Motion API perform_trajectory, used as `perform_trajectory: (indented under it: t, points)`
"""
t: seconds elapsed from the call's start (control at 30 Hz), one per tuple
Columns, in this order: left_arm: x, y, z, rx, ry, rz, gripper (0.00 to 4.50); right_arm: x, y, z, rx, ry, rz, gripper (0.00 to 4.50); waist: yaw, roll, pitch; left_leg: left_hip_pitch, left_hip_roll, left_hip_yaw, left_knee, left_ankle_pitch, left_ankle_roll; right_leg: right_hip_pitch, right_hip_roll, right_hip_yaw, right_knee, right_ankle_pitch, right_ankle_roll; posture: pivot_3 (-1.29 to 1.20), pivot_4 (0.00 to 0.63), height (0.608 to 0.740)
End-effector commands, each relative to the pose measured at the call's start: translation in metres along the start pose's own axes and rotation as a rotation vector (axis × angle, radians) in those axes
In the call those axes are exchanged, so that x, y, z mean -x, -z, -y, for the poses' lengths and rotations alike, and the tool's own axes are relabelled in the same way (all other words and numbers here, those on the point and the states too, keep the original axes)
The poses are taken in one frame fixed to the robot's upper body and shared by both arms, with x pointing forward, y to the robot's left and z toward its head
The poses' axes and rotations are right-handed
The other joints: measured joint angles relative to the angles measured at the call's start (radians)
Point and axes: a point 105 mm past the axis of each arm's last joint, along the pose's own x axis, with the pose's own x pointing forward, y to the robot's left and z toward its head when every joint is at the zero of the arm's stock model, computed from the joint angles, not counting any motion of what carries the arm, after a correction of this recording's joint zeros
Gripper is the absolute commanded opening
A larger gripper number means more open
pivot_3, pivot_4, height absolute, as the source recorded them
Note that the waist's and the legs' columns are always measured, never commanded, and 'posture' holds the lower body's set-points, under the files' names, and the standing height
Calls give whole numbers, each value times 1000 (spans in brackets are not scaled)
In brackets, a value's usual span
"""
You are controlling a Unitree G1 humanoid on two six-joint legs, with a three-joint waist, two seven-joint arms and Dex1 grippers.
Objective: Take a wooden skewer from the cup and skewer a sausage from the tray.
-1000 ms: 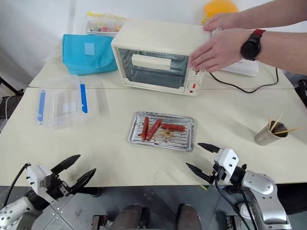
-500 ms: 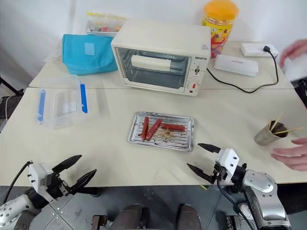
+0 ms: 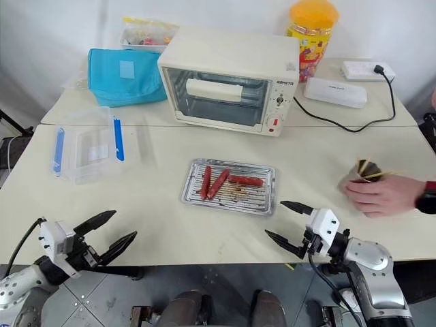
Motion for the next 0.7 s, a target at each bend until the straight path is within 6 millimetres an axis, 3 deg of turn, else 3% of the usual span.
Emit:
perform_trajectory:
  t: [0.03, 0.7]
  points:
    - [-2, -5, 6, -8, 34, 8, 4491, 3, -10, -1, 21, -7, 15, 4500, 1, 0, 0, 0, 0, 0, 0, 0, 0, 0, 0, 0, 0, 0, 0, 0, 150, 740]
    - [-8, -18, 14, -4, 29, 4, 4491, 3, -12, 4, -18, 26, 36, 4500, 0, 0, 0, 0, 0, 0, 0, 0, 0, 0, 0, 0, 0, 0, 0, 0, 150, 740]
